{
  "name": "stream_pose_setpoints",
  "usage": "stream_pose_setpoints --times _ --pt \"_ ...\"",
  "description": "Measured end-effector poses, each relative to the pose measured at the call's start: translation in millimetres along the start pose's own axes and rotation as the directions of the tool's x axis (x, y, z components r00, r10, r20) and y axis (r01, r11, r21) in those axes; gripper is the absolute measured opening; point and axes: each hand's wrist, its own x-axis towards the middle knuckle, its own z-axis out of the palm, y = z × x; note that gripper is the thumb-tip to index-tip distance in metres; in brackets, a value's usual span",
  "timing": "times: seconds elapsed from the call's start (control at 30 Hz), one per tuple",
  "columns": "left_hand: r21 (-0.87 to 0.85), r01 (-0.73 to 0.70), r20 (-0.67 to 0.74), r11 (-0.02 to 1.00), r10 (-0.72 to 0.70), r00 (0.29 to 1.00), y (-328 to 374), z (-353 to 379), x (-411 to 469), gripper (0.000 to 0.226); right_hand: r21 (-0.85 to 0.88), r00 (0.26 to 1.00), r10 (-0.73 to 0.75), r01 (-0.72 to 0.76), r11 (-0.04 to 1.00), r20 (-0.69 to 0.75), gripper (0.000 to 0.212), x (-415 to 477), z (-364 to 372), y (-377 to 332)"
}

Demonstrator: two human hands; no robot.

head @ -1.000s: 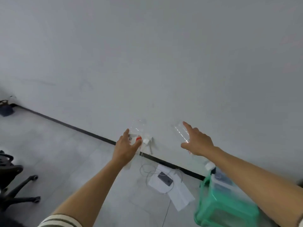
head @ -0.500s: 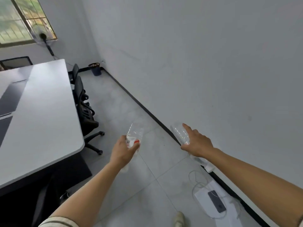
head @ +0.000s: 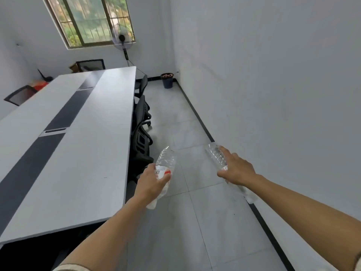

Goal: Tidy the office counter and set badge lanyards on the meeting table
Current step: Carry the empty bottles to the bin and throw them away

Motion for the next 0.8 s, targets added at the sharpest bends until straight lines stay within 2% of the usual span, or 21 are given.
stream_pose_setpoints --times 0.2,0.33,0.43,0.57,0.8 --pt "-0.029 0.039 -0.044 0.999 -0.041 0.998 -16 -12 143 0.047 -0.033 0.996 -0.079 0.080 0.996 0.036 0.093 151 11 -45" --pt "-0.032 0.016 -0.010 0.999 -0.016 1.000 -11 -24 246 0.051 0.003 0.997 -0.064 0.064 0.998 0.053 0.095 243 6 -66" --pt "-0.024 -0.023 -0.030 0.999 0.023 0.999 11 -45 331 0.051 0.040 0.999 -0.040 0.040 0.998 0.004 0.094 316 -16 -83" --pt "-0.001 -0.045 0.000 0.999 0.045 0.999 35 -48 423 0.043 0.066 1.000 -0.008 0.008 0.998 0.007 0.095 395 -32 -86" --pt "0.001 -0.057 0.039 0.998 0.057 0.998 67 -12 587 0.037 0.070 1.000 -0.006 0.008 0.998 -0.022 0.095 568 -48 -71"
